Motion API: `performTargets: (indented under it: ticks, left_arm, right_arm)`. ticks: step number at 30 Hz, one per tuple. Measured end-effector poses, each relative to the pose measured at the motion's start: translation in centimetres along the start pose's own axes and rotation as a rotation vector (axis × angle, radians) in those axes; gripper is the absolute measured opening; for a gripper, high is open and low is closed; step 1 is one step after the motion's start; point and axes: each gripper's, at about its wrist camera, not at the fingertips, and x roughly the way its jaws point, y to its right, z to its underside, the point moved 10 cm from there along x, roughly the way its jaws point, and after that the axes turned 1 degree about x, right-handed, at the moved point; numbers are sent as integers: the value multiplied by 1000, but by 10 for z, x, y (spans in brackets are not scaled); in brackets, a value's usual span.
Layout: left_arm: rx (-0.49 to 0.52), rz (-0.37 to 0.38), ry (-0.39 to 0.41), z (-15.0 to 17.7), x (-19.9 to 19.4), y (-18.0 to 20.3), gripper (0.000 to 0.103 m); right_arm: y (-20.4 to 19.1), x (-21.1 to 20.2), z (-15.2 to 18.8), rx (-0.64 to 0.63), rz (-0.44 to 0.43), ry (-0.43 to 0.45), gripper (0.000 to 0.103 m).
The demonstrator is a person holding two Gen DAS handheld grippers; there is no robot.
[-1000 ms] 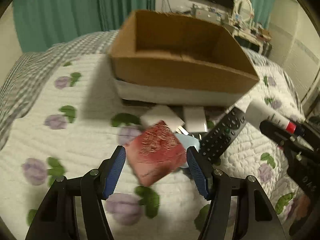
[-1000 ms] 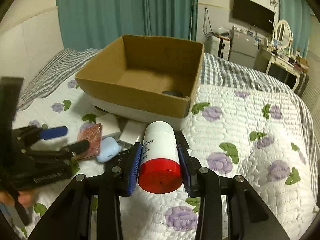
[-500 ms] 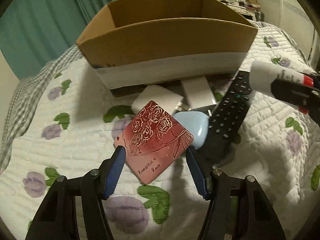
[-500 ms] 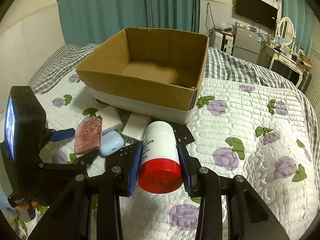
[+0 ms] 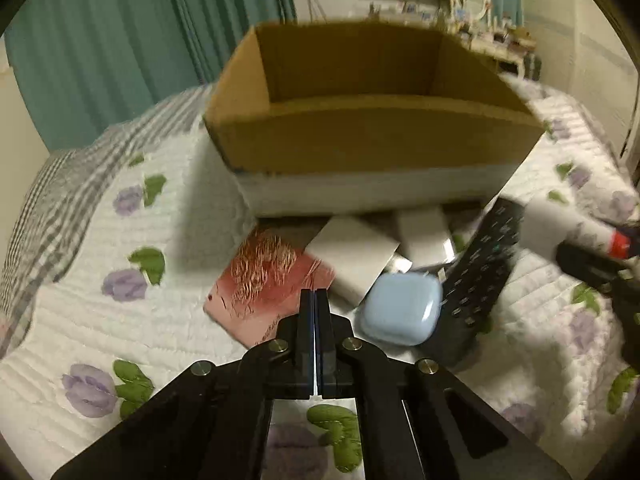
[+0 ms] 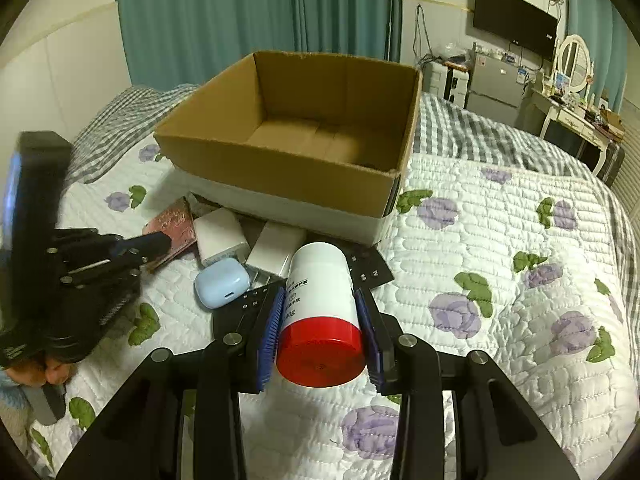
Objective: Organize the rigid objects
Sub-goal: 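Grasp the pink rose-printed card edgewise with the left gripper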
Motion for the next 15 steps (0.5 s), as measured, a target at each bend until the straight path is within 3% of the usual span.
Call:
performTargets:
  ticks: [6,11,12,15]
  left_arm:
    - [-17,75,90,-20,-45,7,0]
    - [-15,54,40,-8,-25,1,4]
    - [-15,36,17,-3,-15,-2,6]
    - [-18,7,-44,11,11,-10,27]
  right_arm:
    - [-4,-21,-12,-17,10,50,36]
    - [-7,-20,-9,-12,3,41,36]
    - [-6,-17,-7,-8,2,30,36]
    - [-4,-10,-2,-1,-5,13,36]
